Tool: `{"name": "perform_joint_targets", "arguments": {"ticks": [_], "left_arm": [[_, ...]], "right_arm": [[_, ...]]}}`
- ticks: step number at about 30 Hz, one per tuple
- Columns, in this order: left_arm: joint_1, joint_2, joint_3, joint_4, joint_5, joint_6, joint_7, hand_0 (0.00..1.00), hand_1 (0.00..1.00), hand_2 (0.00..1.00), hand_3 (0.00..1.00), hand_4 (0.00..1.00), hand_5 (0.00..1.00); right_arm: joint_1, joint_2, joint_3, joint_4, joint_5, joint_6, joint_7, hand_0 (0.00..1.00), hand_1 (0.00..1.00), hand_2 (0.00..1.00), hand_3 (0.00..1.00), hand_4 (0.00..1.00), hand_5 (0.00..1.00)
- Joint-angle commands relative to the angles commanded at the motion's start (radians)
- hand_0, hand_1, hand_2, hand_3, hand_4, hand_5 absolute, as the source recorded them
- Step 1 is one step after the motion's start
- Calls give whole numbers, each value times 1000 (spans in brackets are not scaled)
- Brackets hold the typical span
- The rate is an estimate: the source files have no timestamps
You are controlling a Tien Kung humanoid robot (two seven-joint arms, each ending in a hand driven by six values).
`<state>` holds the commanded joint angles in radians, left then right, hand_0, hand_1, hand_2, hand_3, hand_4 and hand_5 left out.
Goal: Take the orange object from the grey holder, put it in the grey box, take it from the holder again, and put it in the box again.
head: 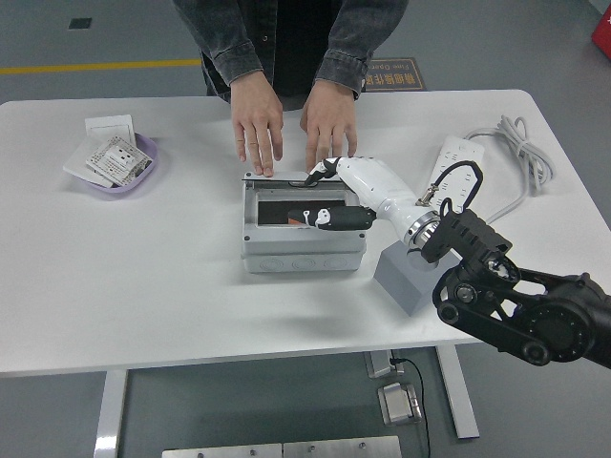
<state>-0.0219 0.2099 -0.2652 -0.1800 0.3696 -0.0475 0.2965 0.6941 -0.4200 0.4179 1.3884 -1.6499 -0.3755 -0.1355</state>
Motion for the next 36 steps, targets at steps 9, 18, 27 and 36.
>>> {"name": "perform_joint_targets", "arguments": {"ticks": [9, 18, 27, 36], "left_arm": [[-2, -1, 29, 0, -26, 2, -6, 664, 721, 612, 609, 493, 49], [-2, -2, 42, 0, -37, 1, -7, 663, 721, 610, 601, 489, 50], [9, -2, -37, 0, 29, -2, 14, 663, 721, 609, 600, 480, 41], [22, 0, -91, 0, 71, -2, 24, 663, 719, 607, 600, 467, 30]], "right_arm": [[-11, -10, -14, 25, -1, -9, 0, 703, 675, 659, 603, 950, 780], [-43, -26, 47, 32, -20, -2, -5, 705, 675, 657, 608, 946, 786], [-213, -60, 277, 39, -40, -5, 19, 706, 675, 656, 605, 944, 779], [-419, -60, 559, 69, 158, -86, 196, 702, 665, 651, 624, 919, 751]]}}
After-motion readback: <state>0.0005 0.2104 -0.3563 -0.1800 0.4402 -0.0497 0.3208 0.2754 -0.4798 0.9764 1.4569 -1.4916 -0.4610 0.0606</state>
